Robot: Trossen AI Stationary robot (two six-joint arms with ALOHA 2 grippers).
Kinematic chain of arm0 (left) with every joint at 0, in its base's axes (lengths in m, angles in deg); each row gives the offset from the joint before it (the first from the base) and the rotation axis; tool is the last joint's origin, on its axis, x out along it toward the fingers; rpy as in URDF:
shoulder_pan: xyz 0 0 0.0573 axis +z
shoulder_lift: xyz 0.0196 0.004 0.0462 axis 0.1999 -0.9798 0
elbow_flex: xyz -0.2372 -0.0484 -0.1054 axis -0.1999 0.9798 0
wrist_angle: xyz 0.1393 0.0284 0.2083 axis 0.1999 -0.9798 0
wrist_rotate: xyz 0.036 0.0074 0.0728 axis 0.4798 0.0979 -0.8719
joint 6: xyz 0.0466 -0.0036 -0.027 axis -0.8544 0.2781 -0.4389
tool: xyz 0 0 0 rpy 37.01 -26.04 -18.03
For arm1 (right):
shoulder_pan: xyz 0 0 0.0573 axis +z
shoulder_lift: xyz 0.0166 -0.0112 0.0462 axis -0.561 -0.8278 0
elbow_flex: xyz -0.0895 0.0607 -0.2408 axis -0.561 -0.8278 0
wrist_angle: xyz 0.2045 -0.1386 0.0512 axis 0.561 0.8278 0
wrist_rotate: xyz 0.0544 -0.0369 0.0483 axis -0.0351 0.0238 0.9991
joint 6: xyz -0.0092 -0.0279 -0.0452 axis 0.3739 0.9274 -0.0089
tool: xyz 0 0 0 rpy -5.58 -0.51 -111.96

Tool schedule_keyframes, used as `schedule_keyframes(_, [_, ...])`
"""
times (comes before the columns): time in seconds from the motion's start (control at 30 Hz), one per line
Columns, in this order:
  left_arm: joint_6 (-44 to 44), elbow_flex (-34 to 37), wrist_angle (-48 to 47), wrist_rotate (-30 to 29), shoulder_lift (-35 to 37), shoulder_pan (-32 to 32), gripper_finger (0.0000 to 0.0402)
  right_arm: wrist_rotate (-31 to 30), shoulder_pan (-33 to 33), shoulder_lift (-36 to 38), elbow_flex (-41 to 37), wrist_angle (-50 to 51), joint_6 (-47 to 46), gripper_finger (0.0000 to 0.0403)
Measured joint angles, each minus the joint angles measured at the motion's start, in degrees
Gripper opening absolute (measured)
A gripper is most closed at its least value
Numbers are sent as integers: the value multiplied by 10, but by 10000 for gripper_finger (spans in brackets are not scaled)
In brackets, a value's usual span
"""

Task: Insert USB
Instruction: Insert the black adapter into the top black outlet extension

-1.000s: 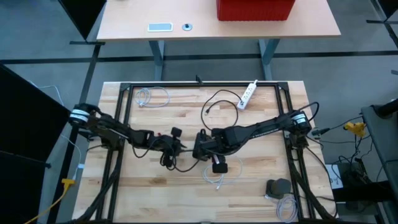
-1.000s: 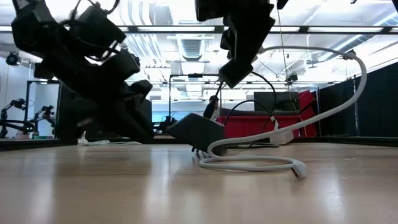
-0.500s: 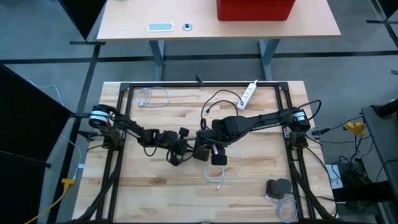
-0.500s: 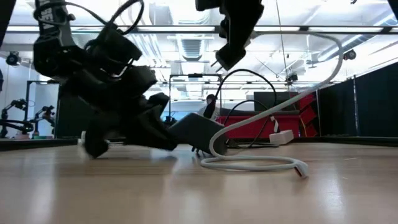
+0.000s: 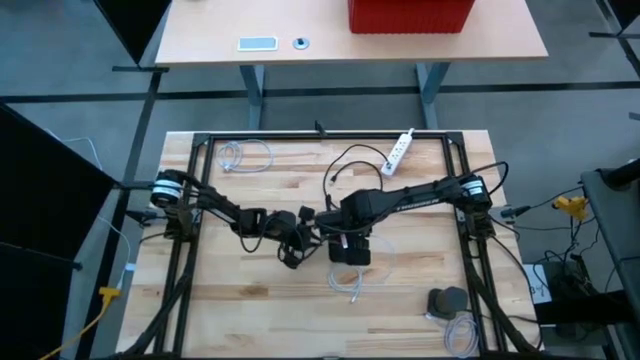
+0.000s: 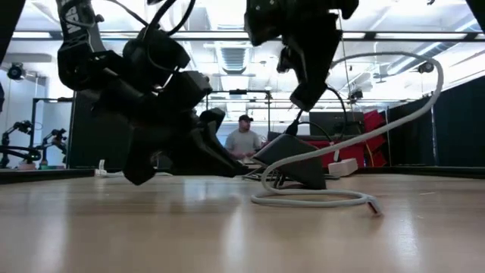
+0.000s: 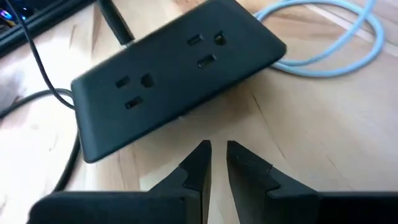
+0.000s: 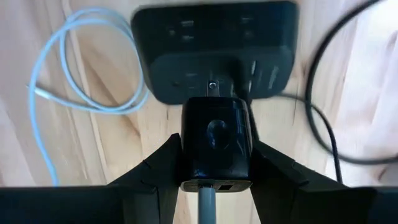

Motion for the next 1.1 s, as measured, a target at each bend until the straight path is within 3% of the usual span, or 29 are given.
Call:
schedule_keyframes(0.47, [85, -16, 16, 2, -9, 0, 38, 3, 1, -43, -1, 11, 16, 143])
schedule_keyframes(0.83, [159, -70, 38, 5, -96, -1, 39, 16, 2, -63, 0, 10, 34, 143])
schedule_keyframes(1.1, [170, -71, 39, 13, -78, -1, 39, 13, 3, -62, 0, -21, 41, 143])
